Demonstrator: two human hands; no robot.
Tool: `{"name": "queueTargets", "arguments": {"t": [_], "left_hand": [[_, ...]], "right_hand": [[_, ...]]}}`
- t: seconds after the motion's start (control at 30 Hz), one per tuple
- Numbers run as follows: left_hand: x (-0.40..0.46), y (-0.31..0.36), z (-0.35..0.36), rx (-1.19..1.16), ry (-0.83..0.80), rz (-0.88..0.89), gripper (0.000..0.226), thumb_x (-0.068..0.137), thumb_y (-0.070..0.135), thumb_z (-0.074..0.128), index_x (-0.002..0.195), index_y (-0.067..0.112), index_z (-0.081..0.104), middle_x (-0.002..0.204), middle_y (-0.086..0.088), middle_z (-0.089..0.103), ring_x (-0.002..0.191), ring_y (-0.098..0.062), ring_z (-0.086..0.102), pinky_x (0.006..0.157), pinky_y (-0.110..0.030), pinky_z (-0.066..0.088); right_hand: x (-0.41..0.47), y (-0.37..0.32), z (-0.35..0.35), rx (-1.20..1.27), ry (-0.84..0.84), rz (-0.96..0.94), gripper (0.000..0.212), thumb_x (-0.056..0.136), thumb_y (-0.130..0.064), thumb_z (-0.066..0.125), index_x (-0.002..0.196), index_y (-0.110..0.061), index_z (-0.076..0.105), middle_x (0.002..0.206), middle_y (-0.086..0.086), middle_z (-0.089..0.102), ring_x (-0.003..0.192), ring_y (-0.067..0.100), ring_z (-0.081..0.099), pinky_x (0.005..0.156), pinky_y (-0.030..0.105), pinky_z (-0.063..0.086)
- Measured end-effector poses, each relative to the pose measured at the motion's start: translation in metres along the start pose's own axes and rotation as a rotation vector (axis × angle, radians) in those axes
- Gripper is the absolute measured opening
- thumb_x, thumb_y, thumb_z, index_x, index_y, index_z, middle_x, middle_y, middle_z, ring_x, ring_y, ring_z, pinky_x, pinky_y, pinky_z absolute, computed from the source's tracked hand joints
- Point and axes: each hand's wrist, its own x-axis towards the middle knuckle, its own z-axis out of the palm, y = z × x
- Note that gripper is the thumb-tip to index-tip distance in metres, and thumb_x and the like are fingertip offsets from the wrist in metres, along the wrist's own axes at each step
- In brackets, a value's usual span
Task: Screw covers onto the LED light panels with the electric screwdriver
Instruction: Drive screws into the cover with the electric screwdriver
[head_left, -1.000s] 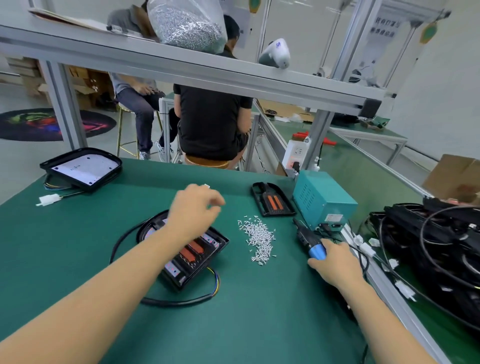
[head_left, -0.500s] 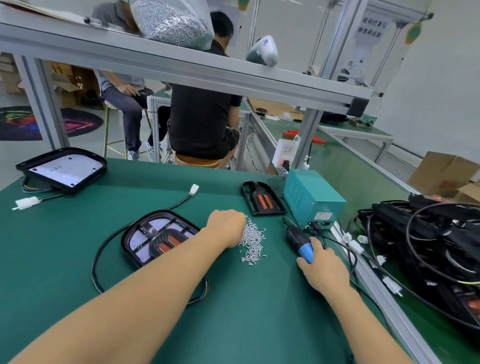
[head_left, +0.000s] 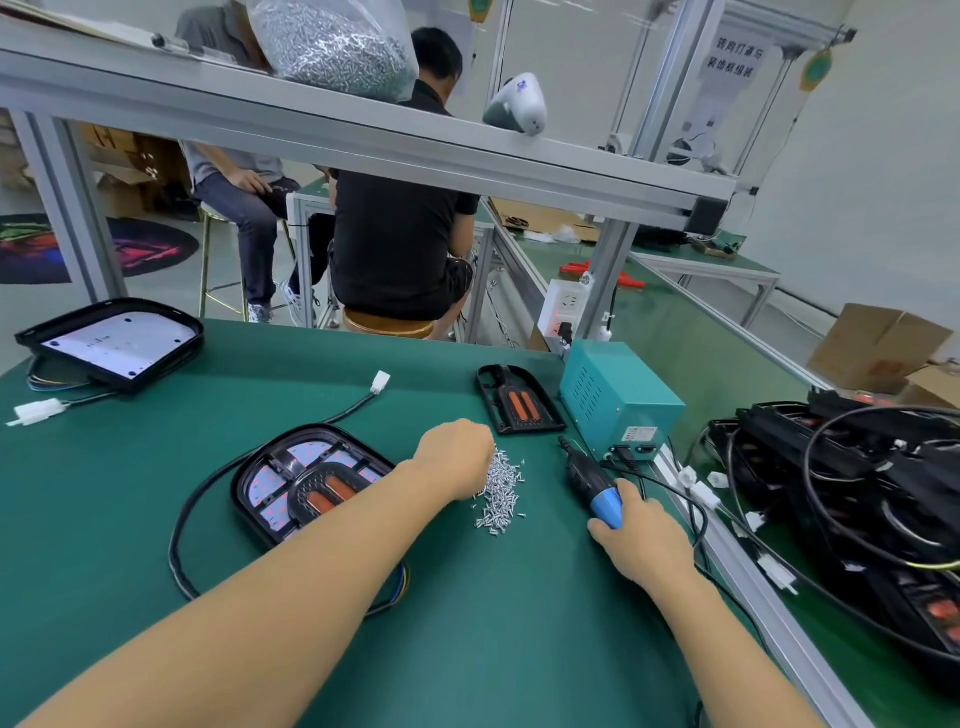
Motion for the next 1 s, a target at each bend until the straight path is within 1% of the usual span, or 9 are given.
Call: {"name": "queueTargets", "arguments": {"t": [0.07, 0.17, 0.27, 0.33, 0.4, 0.47, 0.57, 0.7, 1.0], "left_hand": [[-0.002, -0.006, -0.009, -0.293, 0.068, -0.037, 0.017, 0.083, 0.002, 0.052, 0.076, 0.008, 0.066, 0.083, -0.007, 0.068, 0.074, -0.024, 0.060, 0.068, -0.029, 0.053], [-0.015, -0.018, -0.020, -0.762, 0.114, -0.111, 0.013, 0.081, 0.002, 0.058, 0.075, 0.003, 0.070, 0.070, -0.006, 0.069, 0.059, -0.014, 0.057, 0.056, -0.024, 0.053], [-0.033, -0.031, -0.025, -1.201, 0.091, -0.171, 0.012, 0.083, -0.002, 0.063, 0.074, 0.005, 0.067, 0.069, -0.008, 0.070, 0.060, -0.012, 0.059, 0.054, -0.019, 0.052], [-0.045, -0.038, -0.026, -1.423, 0.073, -0.215, 0.009, 0.085, -0.002, 0.064, 0.078, 0.005, 0.066, 0.071, -0.009, 0.071, 0.057, -0.011, 0.061, 0.054, -0.019, 0.052], [-0.056, -0.041, -0.024, -1.622, 0.041, -0.233, 0.008, 0.086, -0.003, 0.062, 0.082, 0.003, 0.065, 0.071, -0.009, 0.071, 0.056, -0.011, 0.062, 0.054, -0.019, 0.053], [-0.068, -0.042, -0.021, -1.791, 0.008, -0.229, 0.008, 0.088, -0.003, 0.057, 0.085, 0.003, 0.063, 0.072, -0.009, 0.070, 0.056, -0.011, 0.062, 0.054, -0.019, 0.053], [-0.085, -0.043, -0.018, -1.981, -0.025, -0.224, 0.006, 0.086, 0.001, 0.056, 0.086, 0.004, 0.061, 0.072, -0.008, 0.068, 0.057, -0.012, 0.061, 0.054, -0.020, 0.054], [-0.102, -0.045, -0.017, -2.090, 0.002, -0.237, 0.008, 0.076, 0.011, 0.062, 0.083, 0.008, 0.062, 0.072, -0.005, 0.065, 0.059, -0.012, 0.059, 0.054, -0.021, 0.053], [-0.127, -0.047, -0.010, -2.204, 0.068, -0.224, 0.010, 0.075, 0.015, 0.062, 0.083, 0.009, 0.061, 0.074, -0.004, 0.063, 0.063, -0.013, 0.059, 0.058, -0.022, 0.055]], "right_hand": [[0.003, 0.003, -0.007, 0.055, -0.072, 0.000, 0.048, 0.092, -0.035, 0.056, 0.133, -0.018, 0.037, 0.097, 0.003, 0.050, 0.081, 0.023, 0.052, 0.057, 0.027, 0.036], [0.006, 0.006, -0.016, 0.239, -0.140, 0.013, 0.035, 0.087, -0.026, 0.062, 0.115, -0.014, 0.046, 0.086, 0.000, 0.051, 0.068, 0.018, 0.052, 0.053, 0.025, 0.036], [0.007, 0.003, -0.028, 0.674, -0.168, 0.095, 0.020, 0.081, -0.011, 0.068, 0.095, -0.007, 0.054, 0.076, 0.006, 0.053, 0.061, 0.019, 0.048, 0.054, 0.025, 0.039], [0.005, -0.004, -0.041, 0.984, -0.222, 0.175, 0.019, 0.078, 0.000, 0.066, 0.093, -0.005, 0.057, 0.072, 0.009, 0.052, 0.058, 0.021, 0.046, 0.054, 0.026, 0.041], [0.000, -0.015, -0.056, 1.278, -0.277, 0.170, 0.029, 0.072, 0.008, 0.061, 0.098, -0.005, 0.062, 0.068, 0.007, 0.054, 0.055, 0.018, 0.047, 0.052, 0.025, 0.043], [-0.008, -0.029, -0.071, 1.573, -0.294, 0.089, 0.037, 0.065, 0.008, 0.060, 0.098, -0.008, 0.063, 0.061, 0.004, 0.053, 0.049, 0.015, 0.048, 0.048, 0.023, 0.046], [-0.023, -0.055, -0.087, 1.901, -0.206, -0.036, 0.026, 0.079, 0.007, 0.053, 0.094, -0.013, 0.060, 0.058, 0.002, 0.053, 0.047, 0.013, 0.050, 0.049, 0.022, 0.050], [-0.043, -0.089, -0.098, 2.189, -0.068, -0.155, 0.011, 0.090, -0.004, 0.053, 0.091, -0.014, 0.057, 0.056, -0.002, 0.052, 0.046, 0.009, 0.049, 0.051, 0.019, 0.048], [-0.074, -0.149, -0.106, 2.407, 0.121, -0.403, 0.014, 0.090, -0.005, 0.047, 0.087, -0.017, 0.053, 0.056, -0.007, 0.047, 0.046, 0.006, 0.046, 0.052, 0.018, 0.043]]}}
